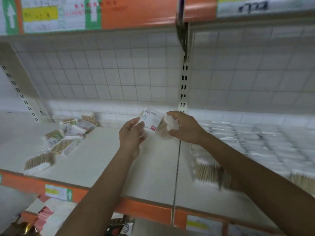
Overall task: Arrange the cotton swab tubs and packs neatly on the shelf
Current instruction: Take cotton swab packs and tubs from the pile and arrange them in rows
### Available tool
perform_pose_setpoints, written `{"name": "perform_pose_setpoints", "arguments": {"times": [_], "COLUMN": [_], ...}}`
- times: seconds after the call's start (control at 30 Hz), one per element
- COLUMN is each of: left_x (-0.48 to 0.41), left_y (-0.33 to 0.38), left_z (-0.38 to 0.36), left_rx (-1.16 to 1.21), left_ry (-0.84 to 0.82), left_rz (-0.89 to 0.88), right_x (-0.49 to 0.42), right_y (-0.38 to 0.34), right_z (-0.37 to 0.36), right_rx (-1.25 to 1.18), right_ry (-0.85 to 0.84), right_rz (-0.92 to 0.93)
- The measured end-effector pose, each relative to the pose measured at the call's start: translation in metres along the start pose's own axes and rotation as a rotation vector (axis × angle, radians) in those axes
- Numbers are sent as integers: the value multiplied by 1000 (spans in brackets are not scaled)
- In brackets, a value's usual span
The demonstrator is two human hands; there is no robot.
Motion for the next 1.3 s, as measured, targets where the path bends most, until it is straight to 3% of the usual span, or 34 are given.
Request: {"name": "perform_pose_setpoints", "arguments": {"times": [0.33, 0.83, 1.3], "left_x": [53, 157, 225], "left_y": [-18, -79, -157], "left_z": [-70, -224, -333], "left_rx": [15, 13, -258], "left_ry": [-121, -208, -290], "left_rz": [-32, -7, -102], "right_x": [70, 221, 355], "right_y": [22, 83, 146], "right_z": [89, 226, 295], "right_rx": [-127, -236, -65], "right_ry": [234, 422, 474], "right_rz": [-9, -66, -184]}}
Point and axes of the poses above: each hand's wrist, its own x-axis away from the middle knuckle, its own z-axis out of the back of the hand, y = z × x, the point moved 9 cm from there along -x, towards the middle knuckle, and after that the axes turned 12 degrees about z, right-handed, at the moved point
